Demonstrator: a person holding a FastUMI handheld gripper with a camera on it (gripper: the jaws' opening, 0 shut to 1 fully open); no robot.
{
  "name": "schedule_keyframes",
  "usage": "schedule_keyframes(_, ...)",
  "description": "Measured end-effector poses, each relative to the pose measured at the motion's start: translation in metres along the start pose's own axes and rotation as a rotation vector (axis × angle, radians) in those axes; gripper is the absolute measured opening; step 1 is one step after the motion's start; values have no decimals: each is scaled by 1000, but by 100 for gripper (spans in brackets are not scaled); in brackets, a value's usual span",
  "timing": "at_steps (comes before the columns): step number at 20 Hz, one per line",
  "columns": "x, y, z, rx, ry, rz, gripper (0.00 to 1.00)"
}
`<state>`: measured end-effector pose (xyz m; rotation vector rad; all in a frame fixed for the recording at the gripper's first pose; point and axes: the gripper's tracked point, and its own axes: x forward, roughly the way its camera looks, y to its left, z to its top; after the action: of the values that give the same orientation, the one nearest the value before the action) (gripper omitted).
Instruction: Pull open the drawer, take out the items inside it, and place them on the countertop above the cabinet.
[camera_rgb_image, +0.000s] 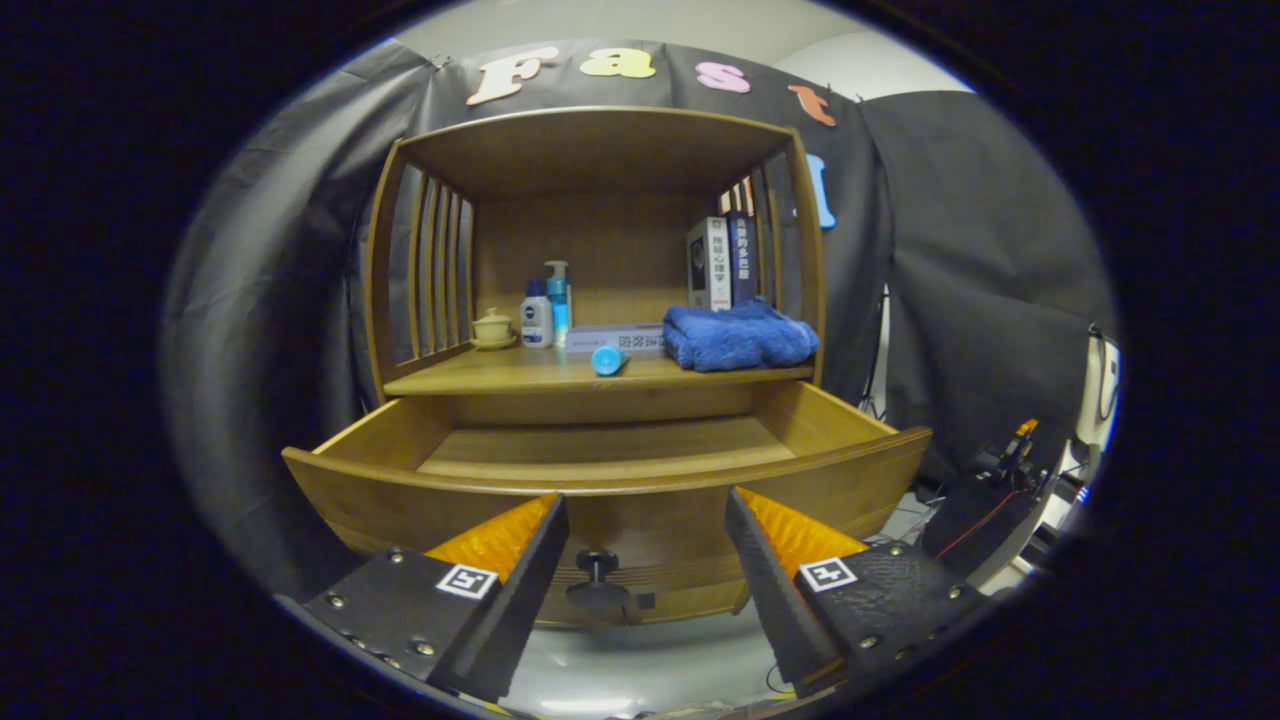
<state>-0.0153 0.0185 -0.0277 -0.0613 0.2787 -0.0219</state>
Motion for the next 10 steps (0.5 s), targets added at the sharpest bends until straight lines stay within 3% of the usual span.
schedule_keyframes(10, 24, 17, -5, -4, 26, 82, 94)
